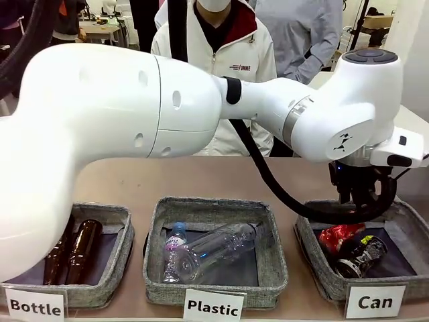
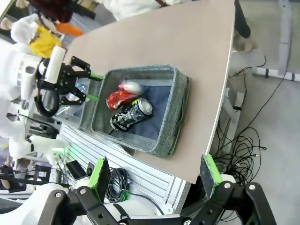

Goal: Sort the can waste into the basket.
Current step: Pick up the can waste from the table and place it in the right Fabric basket.

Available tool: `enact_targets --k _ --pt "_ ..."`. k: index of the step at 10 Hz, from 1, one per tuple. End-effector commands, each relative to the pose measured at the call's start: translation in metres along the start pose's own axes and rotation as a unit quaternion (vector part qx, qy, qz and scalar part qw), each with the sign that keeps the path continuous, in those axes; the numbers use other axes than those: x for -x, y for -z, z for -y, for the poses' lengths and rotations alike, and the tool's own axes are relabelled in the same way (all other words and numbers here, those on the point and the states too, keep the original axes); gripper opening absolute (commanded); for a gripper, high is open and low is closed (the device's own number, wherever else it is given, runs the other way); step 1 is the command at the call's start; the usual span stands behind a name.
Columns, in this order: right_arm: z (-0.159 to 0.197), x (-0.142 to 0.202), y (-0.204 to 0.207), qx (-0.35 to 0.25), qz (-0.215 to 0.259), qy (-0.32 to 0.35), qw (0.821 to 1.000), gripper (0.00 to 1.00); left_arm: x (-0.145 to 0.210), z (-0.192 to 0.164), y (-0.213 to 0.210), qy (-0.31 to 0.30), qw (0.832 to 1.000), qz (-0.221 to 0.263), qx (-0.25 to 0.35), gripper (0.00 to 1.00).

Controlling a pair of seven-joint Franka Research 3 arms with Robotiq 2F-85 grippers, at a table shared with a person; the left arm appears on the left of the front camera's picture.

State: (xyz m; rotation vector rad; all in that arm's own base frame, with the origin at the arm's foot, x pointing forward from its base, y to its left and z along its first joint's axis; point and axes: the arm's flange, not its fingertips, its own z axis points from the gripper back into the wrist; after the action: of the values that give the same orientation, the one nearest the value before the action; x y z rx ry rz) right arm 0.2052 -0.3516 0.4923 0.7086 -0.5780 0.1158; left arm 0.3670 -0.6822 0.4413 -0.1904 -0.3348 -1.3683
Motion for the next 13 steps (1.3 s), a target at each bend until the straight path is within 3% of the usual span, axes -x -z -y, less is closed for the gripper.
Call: enact_targets --k 1,2,4,6,7,9,11,12,13 --pt "-0.004 -0.002 -0.003 0.001 -0.007 0.004 1.0 1.0 0.004 -0.004 -0.009 0.007 1.0 0.005 0.021 1.0" --pt "-0.004 -0.002 -0.003 0.001 -0.007 0.004 1.0 1.0 0.009 -0.006 -0.016 0.009 1.0 0.006 0.024 1.0" --pt "-0.007 -0.007 0.01 -0.004 -0.01 -0.02 1.0 1.0 0.025 -0.018 -0.051 0.009 0.999 -0.053 0.011 1.0" --pt "-0.036 -0.043 0.055 -0.039 -0.011 -0.05 0.998 1.0 0.077 -0.039 -0.113 -0.047 0.997 -0.054 -0.001 1.0" --pt "-0.054 -0.063 0.088 -0.069 0.002 -0.047 0.997 1.0 0.109 -0.048 -0.139 -0.085 0.992 -0.096 0.016 1.0" --pt "-0.101 -0.085 0.162 -0.098 -0.018 -0.042 0.994 1.0 0.183 -0.062 -0.188 -0.164 0.984 -0.061 0.023 1.0" --pt "-0.156 -0.085 0.239 -0.113 -0.002 -0.038 0.993 1.0 0.272 -0.073 -0.222 -0.235 0.97 0.016 0.056 1.0" --pt "-0.18 -0.08 0.266 -0.123 -0.003 -0.021 0.992 1.0 0.311 -0.084 -0.242 -0.296 0.948 0.053 0.105 1.0" --pt "-0.197 -0.075 0.286 -0.156 -0.022 0.023 0.987 1.0 0.344 -0.094 -0.257 -0.339 0.923 0.054 0.172 1.0"
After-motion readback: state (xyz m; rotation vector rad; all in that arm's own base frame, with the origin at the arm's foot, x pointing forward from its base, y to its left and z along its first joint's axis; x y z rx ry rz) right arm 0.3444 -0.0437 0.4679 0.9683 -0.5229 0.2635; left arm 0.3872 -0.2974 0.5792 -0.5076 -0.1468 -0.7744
